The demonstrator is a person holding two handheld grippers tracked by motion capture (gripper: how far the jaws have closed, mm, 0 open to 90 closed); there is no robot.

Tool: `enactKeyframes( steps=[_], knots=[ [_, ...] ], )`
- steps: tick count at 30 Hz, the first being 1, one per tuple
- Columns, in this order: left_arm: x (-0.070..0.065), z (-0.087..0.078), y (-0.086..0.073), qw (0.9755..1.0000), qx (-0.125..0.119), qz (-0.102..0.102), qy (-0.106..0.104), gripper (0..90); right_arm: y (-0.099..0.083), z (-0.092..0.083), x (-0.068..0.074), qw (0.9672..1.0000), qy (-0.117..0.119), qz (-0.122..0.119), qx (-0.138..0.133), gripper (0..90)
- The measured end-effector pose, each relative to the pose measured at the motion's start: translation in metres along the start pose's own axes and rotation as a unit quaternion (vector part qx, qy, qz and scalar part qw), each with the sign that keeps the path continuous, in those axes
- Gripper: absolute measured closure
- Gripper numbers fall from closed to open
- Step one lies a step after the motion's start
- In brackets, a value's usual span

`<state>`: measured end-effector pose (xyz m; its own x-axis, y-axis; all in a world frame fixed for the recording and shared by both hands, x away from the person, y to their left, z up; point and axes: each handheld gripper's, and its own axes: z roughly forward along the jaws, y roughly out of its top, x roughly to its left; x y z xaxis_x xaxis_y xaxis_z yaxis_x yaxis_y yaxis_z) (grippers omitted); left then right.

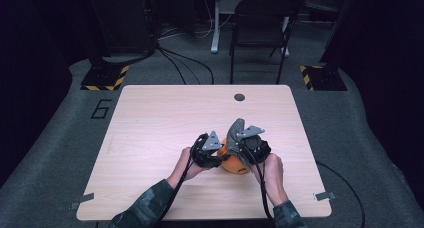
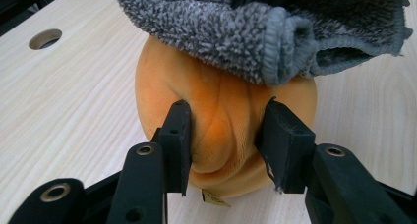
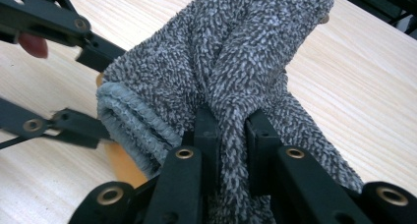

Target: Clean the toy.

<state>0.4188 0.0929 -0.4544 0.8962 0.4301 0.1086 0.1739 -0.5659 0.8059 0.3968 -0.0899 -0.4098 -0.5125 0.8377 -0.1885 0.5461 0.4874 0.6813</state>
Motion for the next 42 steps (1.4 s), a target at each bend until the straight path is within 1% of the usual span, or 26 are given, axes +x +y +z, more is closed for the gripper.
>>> enactKeyframes(
  steps=[1,3,7,10,11,13,14,15,17,18,20,21,22,24,25,28,30,31,32,34,35,36,38,39,40,42],
  knots=[
    [0.000,0.000,0.000,1.0000,-0.001,-0.003,0.000,56.6,-0.001,0.000,-0.001,1.0000,0.002,0.006,-0.003,79.2],
    [-0.001,0.000,-0.001,1.0000,-0.001,0.001,0.002,57.4,-0.001,0.000,-0.003,1.0000,0.006,0.006,-0.003,79.3],
    [-0.005,0.002,-0.004,0.9998,-0.018,0.002,0.004,74.2,-0.004,0.001,-0.008,0.9999,0.004,0.012,0.002,79.3],
    [-0.008,0.003,-0.004,0.9995,-0.028,0.012,0.012,77.3,-0.004,-0.002,-0.011,0.9998,0.004,0.021,-0.003,79.1],
    [-0.009,0.003,-0.004,0.9994,-0.031,0.011,0.011,77.8,-0.003,-0.006,-0.010,0.9997,0.006,0.024,-0.008,79.0],
    [-0.008,0.002,-0.004,0.9991,-0.036,0.017,0.012,78.2,0.001,-0.016,-0.002,0.9994,0.011,0.014,-0.031,79.0],
    [-0.007,0.002,-0.004,0.9991,-0.036,0.017,0.010,78.1,0.004,-0.019,0.003,0.9988,0.029,0.010,-0.039,79.0],
    [-0.007,0.001,-0.004,0.9991,-0.036,0.017,0.010,78.3,0.006,-0.019,0.010,0.9985,0.039,0.004,-0.037,79.0],
    [-0.008,0.001,-0.005,0.9991,-0.032,0.024,0.012,78.5,0.006,-0.011,0.021,0.9994,0.022,-0.024,-0.015,79.2],
    [-0.007,0.001,-0.006,0.9991,-0.032,0.025,0.012,78.7,0.004,-0.005,0.020,0.9995,0.014,-0.025,-0.010,79.2],
    [-0.007,0.002,-0.007,0.9990,-0.039,0.018,0.007,79.0,0.001,-0.001,0.012,0.9997,0.018,-0.015,-0.008,79.3],
    [-0.007,0.002,-0.007,0.9990,-0.041,0.017,0.006,79.0,0.001,-0.002,0.009,0.9998,0.011,-0.015,-0.009,79.3],
    [-0.007,0.002,-0.006,0.9989,-0.039,0.024,0.006,79.0,0.000,-0.004,0.006,0.9999,0.004,-0.011,-0.008,79.3],
    [-0.007,0.002,-0.006,0.9989,-0.041,0.023,0.005,79.0,-0.002,-0.005,0.001,0.9998,-0.013,-0.008,-0.012,79.3],
    [-0.007,0.002,-0.006,0.9989,-0.042,0.023,0.005,79.0,-0.003,-0.006,-0.003,0.9998,-0.015,0.000,-0.010,79.4],
    [-0.007,0.003,-0.006,0.9988,-0.044,0.020,0.002,79.0,-0.006,-0.005,-0.012,0.9992,-0.036,0.008,-0.014,79.3],
    [-0.008,0.003,-0.006,0.9988,-0.044,0.022,0.002,79.0,-0.007,-0.006,-0.018,0.9983,-0.056,0.004,-0.014,79.2],
    [-0.007,0.003,-0.006,0.9988,-0.045,0.020,0.001,79.0,-0.008,-0.007,-0.020,0.9978,-0.064,0.010,-0.014,79.2],
    [-0.007,0.003,-0.007,0.9987,-0.047,0.018,-0.001,79.0,-0.009,-0.007,-0.024,0.9974,-0.070,0.010,-0.015,79.1],
    [-0.007,0.003,-0.006,0.9987,-0.047,0.018,0.000,78.8,-0.010,-0.010,-0.029,0.9972,-0.070,0.021,-0.018,78.9],
    [-0.007,0.002,-0.006,0.9988,-0.045,0.019,0.000,78.7,-0.010,-0.013,-0.031,0.9972,-0.064,0.029,-0.025,78.7],
    [-0.007,0.002,-0.006,0.9988,-0.045,0.019,0.001,78.6,-0.009,-0.017,-0.032,0.9978,-0.049,0.032,-0.031,78.6],
    [-0.007,0.001,-0.006,0.9987,-0.046,0.021,-0.001,78.5,-0.005,-0.025,-0.028,0.9981,-0.028,0.025,-0.049,78.4],
    [-0.006,0.001,-0.006,0.9987,-0.046,0.022,-0.001,78.4,-0.002,-0.029,-0.022,0.9981,-0.015,0.020,-0.056,78.3],
    [-0.008,0.002,-0.006,0.9987,-0.048,0.016,-0.001,78.4,0.001,-0.031,-0.015,0.9981,-0.002,0.014,-0.060,78.3],
    [-0.008,0.001,-0.005,0.9987,-0.045,0.025,-0.001,78.4,0.006,-0.030,0.003,0.9982,0.016,-0.007,-0.058,78.2]
  ],
)
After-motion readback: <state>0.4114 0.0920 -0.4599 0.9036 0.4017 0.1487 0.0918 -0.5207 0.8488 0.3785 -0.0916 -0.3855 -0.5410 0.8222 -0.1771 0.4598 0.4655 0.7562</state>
